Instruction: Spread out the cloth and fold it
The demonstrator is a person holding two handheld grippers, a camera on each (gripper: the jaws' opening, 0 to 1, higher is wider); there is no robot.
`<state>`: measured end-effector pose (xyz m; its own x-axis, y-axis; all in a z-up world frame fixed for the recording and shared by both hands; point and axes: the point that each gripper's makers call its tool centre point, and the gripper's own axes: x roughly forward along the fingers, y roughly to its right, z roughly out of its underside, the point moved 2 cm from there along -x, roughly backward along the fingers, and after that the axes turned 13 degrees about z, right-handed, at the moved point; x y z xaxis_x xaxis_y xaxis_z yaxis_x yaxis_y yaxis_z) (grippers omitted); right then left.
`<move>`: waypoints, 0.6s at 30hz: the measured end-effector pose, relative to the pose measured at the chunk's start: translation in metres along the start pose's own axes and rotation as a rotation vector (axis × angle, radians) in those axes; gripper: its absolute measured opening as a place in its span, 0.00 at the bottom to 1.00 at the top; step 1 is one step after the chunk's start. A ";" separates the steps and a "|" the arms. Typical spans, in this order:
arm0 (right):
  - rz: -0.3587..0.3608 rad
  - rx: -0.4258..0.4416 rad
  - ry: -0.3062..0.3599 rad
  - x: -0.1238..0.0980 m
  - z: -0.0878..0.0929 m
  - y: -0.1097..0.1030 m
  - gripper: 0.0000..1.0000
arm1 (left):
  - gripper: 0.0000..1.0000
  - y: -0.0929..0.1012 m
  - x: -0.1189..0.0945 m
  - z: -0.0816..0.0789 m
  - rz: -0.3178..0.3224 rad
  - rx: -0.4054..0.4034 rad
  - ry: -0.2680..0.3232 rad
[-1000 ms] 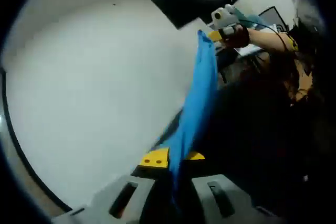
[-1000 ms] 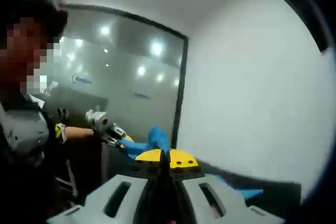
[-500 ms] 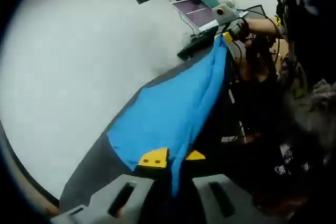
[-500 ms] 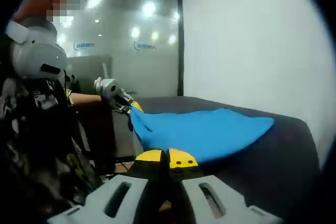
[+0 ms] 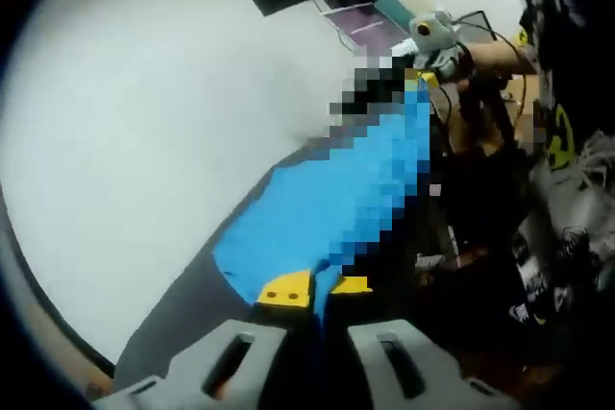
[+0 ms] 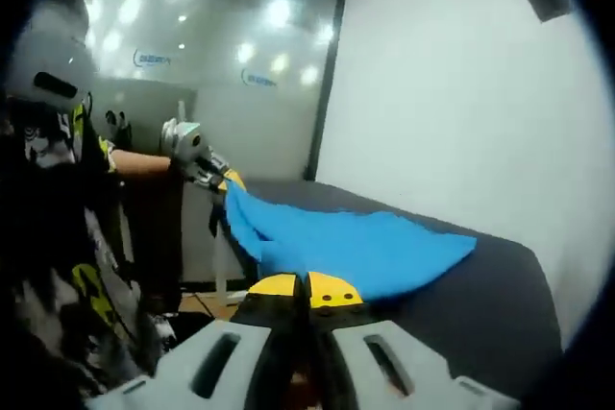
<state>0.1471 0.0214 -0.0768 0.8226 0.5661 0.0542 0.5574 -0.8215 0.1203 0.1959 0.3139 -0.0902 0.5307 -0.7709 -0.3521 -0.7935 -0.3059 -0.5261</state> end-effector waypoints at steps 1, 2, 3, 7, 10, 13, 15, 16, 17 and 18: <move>0.034 -0.009 0.035 0.000 -0.011 0.007 0.00 | 0.00 -0.005 -0.001 -0.007 -0.010 -0.026 0.016; 0.053 -0.021 0.050 -0.001 -0.020 0.010 0.00 | 0.00 -0.010 -0.001 -0.013 -0.009 -0.050 0.019; 0.070 -0.047 0.064 -0.002 -0.028 0.012 0.00 | 0.00 -0.017 -0.002 -0.023 -0.026 -0.078 0.030; 0.087 -0.211 0.064 -0.016 -0.043 0.006 0.00 | 0.00 -0.031 -0.006 -0.061 -0.053 -0.142 0.108; 0.040 -0.176 0.055 -0.035 -0.045 -0.004 0.00 | 0.00 -0.027 -0.011 -0.080 -0.011 -0.251 0.145; 0.062 -0.207 0.073 -0.050 -0.049 -0.001 0.00 | 0.00 -0.018 -0.021 -0.092 0.022 -0.290 0.149; 0.075 -0.192 0.139 -0.060 -0.060 0.001 0.00 | 0.00 -0.011 -0.028 -0.096 0.021 -0.292 0.145; 0.071 -0.173 0.166 -0.062 -0.065 0.000 0.00 | 0.00 -0.007 -0.032 -0.099 0.022 -0.291 0.152; 0.062 -0.152 0.196 -0.065 -0.070 0.000 0.00 | 0.00 -0.004 -0.035 -0.102 0.025 -0.295 0.155; 0.051 -0.140 0.214 -0.066 -0.074 0.000 0.00 | 0.00 0.000 -0.037 -0.103 0.025 -0.296 0.154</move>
<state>0.0845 -0.0107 -0.0074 0.7983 0.5380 0.2708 0.4823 -0.8403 0.2477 0.1457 0.2853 0.0030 0.4769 -0.8485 -0.2294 -0.8696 -0.4175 -0.2635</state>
